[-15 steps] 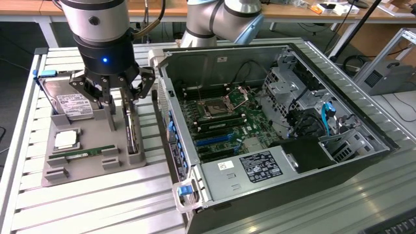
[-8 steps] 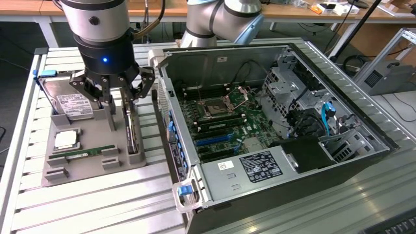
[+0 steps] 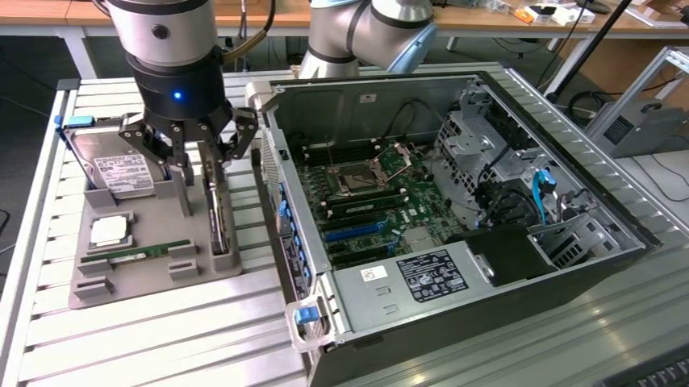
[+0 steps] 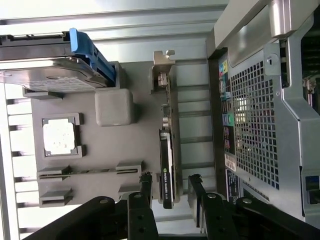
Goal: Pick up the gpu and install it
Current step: 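Pick up the gpu and move the gpu toward the slot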
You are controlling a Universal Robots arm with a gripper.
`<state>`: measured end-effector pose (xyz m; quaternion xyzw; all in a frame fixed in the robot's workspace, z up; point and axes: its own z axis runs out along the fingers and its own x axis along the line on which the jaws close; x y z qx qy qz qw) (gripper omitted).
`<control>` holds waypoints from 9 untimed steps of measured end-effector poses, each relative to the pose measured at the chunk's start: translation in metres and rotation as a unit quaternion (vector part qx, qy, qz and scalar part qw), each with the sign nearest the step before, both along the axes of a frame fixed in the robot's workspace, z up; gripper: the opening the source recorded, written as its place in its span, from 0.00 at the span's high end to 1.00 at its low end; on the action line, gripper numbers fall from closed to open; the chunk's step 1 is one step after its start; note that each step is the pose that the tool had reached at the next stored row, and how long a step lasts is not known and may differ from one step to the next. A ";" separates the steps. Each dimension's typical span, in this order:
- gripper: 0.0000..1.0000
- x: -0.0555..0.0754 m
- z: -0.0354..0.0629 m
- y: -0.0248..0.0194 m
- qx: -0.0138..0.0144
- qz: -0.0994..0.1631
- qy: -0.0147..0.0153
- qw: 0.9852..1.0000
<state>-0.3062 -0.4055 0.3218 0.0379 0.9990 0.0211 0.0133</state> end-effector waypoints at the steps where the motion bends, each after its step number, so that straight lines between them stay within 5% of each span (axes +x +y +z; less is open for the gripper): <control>1: 0.58 0.000 -0.0002 0.0000 0.000 0.000 0.000 1.000; 9: 0.58 0.000 -0.0127 0.0004 0.000 0.000 0.000 1.000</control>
